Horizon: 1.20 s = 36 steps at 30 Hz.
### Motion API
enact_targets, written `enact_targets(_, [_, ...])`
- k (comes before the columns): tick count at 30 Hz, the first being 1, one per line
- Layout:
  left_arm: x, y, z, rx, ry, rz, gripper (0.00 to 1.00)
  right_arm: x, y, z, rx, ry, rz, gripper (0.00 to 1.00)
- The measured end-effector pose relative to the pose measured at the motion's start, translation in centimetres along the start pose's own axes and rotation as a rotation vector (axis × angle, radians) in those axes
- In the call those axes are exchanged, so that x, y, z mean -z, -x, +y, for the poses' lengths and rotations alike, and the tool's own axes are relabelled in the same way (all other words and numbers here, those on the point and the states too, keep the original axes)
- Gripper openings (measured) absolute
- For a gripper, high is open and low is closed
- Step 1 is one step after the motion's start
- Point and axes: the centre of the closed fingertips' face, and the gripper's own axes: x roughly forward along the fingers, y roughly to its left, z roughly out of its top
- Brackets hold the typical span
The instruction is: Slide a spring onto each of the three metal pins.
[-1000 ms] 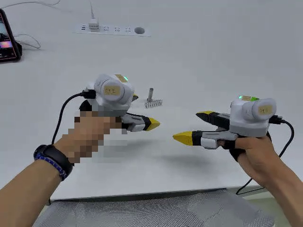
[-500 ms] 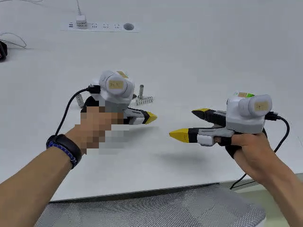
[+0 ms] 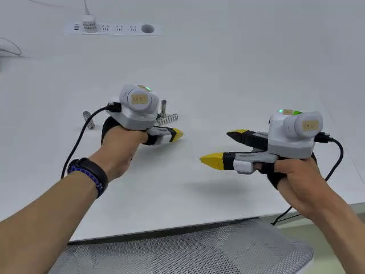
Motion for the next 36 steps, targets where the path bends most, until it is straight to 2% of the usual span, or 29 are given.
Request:
enact_targets(4, [0.6, -0.1, 0.3, -0.023, 0.006, 0.007, 0.39, -0.1, -0.1, 0.0, 0.000, -0.009, -0.010, 0.76])
enact_targets(6, [0.4, -0.4, 0.7, -0.034, 0.019, -0.011, 0.36, -0.2, -0.2, 0.2, -0.003, -0.014, -0.015, 0.76])
enact_targets(9, [0.2, -0.8, 1.0, -0.057, 0.005, -0.018, 0.31, -0.2, -0.5, 0.5, -0.008, -0.012, -0.011, 0.76])
enact_targets(13, [0.5, -0.8, 1.1, -0.090, -0.067, -0.004, 0.24, -0.2, -0.6, 0.6, -0.015, -0.006, -0.003, 0.76])
enact_targets(15, [0.7, -0.8, 0.7, -0.085, -0.098, 0.003, 0.20, -0.2, -0.6, 0.4, -0.016, -0.007, -0.004, 0.76])
enact_targets(17, [0.8, -0.6, 0.9, -0.103, -0.147, 0.019, 0.14, -0.2, -0.6, 0.4, -0.016, -0.007, -0.001, 0.76])
enact_targets(22, [0.9, -0.2, 0.7, -0.101, -0.147, 0.023, 0.11, 0.0, -0.8, 0.7, -0.022, -0.004, 0.008, 0.76])
enact_targets(25, [1.3, 0.2, 0.7, -0.088, -0.125, 0.027, 0.10, 0.0, -0.9, 0.7, -0.024, -0.002, 0.008, 0.76])
enact_targets(29, [1.6, 0.9, 0.7, -0.080, -0.087, 0.010, 0.10, -0.2, -1.0, 0.7, -0.028, -0.004, 0.005, 0.75])
enact_targets(36, [2.2, 2.6, 0.2, -0.078, -0.083, -0.008, 0.10, -0.1, -1.6, 1.2, -0.042, -0.002, 0.008, 0.75])
